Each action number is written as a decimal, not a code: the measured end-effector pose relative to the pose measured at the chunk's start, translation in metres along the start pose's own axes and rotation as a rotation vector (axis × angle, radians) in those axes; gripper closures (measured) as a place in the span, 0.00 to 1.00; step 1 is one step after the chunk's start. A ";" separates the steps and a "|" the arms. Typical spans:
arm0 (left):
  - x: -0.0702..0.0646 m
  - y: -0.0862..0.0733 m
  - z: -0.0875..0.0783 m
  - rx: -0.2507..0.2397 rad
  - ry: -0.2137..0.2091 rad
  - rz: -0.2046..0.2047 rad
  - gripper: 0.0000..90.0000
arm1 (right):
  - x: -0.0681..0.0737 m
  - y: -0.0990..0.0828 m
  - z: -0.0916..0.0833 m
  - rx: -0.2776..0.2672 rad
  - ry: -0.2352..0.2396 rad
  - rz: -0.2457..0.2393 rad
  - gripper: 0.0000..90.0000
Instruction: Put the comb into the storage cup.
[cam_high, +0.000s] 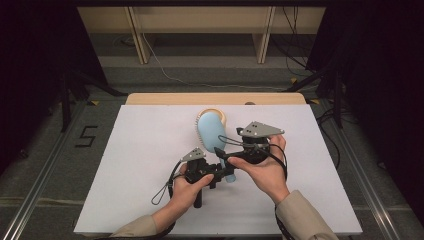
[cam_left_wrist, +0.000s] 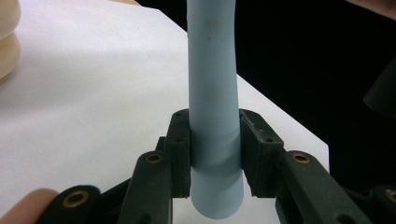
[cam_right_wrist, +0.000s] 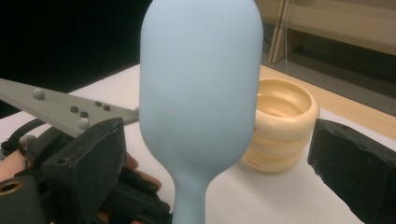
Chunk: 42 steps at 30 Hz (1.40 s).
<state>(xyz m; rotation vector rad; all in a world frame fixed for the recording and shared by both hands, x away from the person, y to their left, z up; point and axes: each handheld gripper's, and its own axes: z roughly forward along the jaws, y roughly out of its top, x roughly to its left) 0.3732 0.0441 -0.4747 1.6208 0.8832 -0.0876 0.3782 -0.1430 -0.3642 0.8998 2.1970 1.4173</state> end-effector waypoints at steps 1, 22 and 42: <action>0.000 0.000 0.000 0.001 0.000 0.001 0.74 | 0.000 0.001 0.000 -0.005 0.000 -0.001 0.05; -0.002 -0.002 0.001 0.010 -0.008 0.012 0.74 | 0.001 0.013 0.016 -0.025 0.003 -0.001 0.04; -0.011 -0.011 0.007 0.034 -0.029 0.015 0.74 | 0.002 0.017 0.024 -0.023 0.012 0.003 0.03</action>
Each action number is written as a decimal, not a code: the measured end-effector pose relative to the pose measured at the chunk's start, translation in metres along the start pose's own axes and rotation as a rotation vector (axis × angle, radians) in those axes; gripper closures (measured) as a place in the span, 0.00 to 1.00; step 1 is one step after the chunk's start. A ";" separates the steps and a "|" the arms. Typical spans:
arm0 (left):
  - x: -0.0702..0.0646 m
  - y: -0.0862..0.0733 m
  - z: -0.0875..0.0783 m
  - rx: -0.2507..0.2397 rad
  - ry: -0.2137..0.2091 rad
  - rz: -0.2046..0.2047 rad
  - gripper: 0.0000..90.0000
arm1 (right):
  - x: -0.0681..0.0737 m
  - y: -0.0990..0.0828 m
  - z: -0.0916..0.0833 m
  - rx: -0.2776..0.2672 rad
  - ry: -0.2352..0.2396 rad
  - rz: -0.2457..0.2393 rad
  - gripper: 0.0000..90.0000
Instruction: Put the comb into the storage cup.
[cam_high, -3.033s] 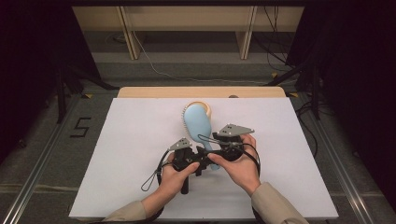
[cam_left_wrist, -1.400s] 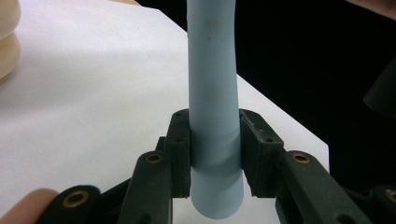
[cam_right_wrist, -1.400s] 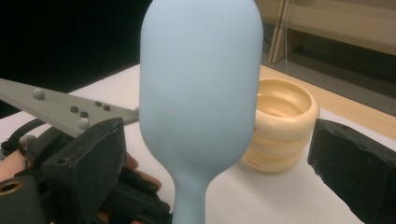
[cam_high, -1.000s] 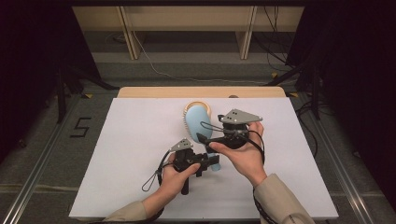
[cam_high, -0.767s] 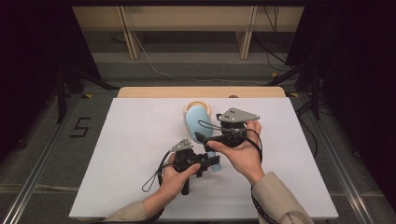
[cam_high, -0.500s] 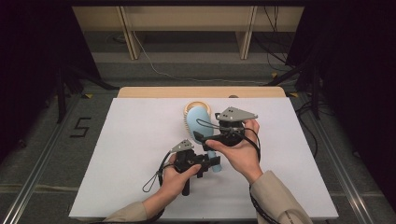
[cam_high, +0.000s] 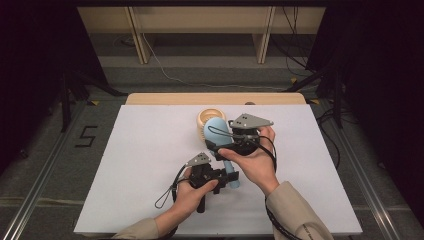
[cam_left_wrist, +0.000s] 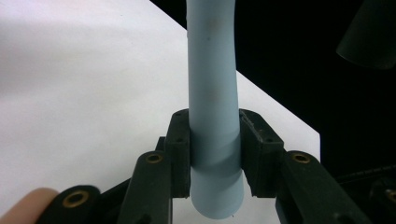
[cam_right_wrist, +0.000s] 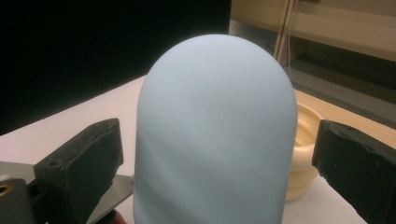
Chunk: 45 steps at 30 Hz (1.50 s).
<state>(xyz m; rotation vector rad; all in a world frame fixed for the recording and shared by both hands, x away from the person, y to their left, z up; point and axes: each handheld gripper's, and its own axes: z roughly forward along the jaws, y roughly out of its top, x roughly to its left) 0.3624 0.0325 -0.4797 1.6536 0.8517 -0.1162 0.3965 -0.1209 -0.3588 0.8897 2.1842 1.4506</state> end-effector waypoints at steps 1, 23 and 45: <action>0.000 0.000 0.000 0.001 -0.001 0.000 0.74 | 0.000 0.000 0.000 -0.001 0.000 0.000 0.03; -0.006 -0.006 0.005 0.017 -0.012 0.008 0.74 | 0.001 -0.002 0.004 0.012 -0.005 0.011 0.05; -0.007 -0.007 0.006 0.025 -0.015 0.017 0.74 | 0.001 -0.004 0.005 0.017 -0.016 0.021 0.09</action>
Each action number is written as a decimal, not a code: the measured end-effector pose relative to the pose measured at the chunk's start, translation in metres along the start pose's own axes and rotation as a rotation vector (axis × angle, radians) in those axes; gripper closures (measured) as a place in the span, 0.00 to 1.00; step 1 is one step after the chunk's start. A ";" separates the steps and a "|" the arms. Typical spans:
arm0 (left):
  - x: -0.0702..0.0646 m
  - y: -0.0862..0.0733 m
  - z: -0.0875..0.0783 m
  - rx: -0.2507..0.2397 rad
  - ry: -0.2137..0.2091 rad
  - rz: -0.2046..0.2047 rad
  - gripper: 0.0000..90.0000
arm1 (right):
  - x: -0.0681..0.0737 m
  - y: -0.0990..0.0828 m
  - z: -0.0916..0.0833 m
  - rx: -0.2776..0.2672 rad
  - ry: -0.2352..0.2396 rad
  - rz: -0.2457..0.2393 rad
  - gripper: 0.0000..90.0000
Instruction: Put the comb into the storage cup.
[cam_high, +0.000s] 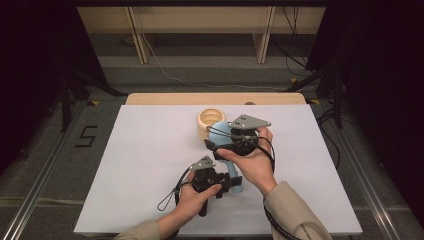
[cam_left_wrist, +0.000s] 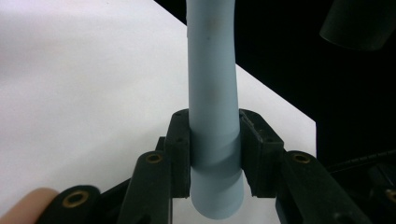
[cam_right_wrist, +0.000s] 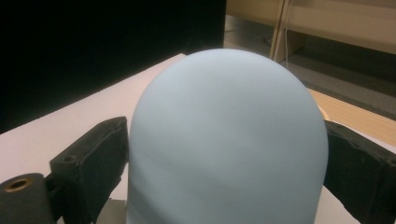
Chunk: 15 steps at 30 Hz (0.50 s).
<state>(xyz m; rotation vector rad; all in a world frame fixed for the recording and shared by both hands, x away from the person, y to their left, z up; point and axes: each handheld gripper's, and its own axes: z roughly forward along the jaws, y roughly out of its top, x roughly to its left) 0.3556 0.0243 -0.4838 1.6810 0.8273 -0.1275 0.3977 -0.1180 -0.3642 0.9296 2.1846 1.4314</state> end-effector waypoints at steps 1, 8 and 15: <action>0.000 0.000 0.000 0.000 0.000 -0.001 0.74 | 0.000 0.000 0.000 -0.001 -0.001 0.001 0.09; 0.000 -0.001 0.000 0.004 0.000 -0.001 0.74 | 0.001 -0.002 0.002 0.008 0.001 0.003 0.10; 0.000 -0.001 0.000 0.006 0.001 0.002 0.74 | 0.001 -0.003 0.002 0.012 -0.006 0.012 0.13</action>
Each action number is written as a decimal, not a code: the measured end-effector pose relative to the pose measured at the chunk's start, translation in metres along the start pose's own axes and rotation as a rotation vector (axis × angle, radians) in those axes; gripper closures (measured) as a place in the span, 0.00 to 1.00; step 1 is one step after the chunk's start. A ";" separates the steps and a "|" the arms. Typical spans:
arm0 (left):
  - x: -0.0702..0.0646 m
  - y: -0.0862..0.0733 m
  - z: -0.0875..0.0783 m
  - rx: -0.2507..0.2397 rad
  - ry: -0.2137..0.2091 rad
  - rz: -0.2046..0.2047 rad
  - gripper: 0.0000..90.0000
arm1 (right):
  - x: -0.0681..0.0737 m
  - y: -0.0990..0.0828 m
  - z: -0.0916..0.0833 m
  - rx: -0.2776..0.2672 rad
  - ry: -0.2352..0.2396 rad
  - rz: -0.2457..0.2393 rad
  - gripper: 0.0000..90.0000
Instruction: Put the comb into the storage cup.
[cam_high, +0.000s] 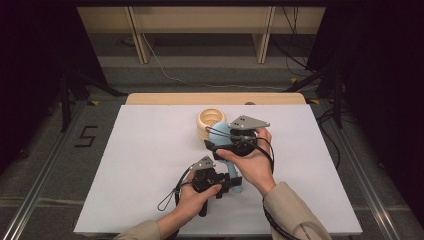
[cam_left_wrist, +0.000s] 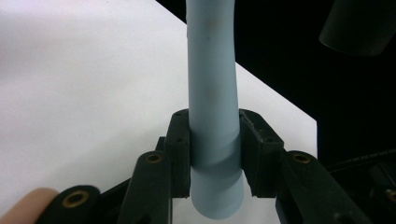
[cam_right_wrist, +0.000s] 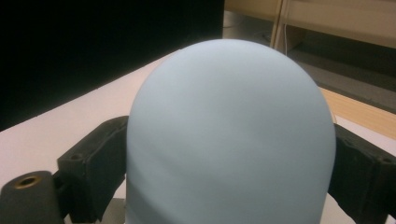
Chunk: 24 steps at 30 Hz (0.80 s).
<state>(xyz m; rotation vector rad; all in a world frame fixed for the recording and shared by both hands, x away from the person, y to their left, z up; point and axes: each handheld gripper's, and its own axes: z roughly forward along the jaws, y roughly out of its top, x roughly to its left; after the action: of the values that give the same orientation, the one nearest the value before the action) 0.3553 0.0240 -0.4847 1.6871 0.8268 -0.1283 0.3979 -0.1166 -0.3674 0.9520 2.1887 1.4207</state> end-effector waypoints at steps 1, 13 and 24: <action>0.000 0.000 0.000 0.000 0.000 0.000 0.74 | 0.000 0.000 0.000 -0.001 -0.002 0.001 0.13; 0.000 0.000 0.000 0.003 -0.001 0.000 0.74 | 0.000 -0.001 0.000 0.003 -0.014 0.009 0.17; 0.000 0.000 0.000 0.006 0.003 0.006 0.74 | 0.000 -0.002 0.000 -0.003 -0.011 0.013 0.21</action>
<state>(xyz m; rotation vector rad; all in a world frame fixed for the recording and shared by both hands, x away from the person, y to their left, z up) 0.3556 0.0237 -0.4851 1.6953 0.8243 -0.1239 0.3974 -0.1176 -0.3692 0.9726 2.1757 1.4208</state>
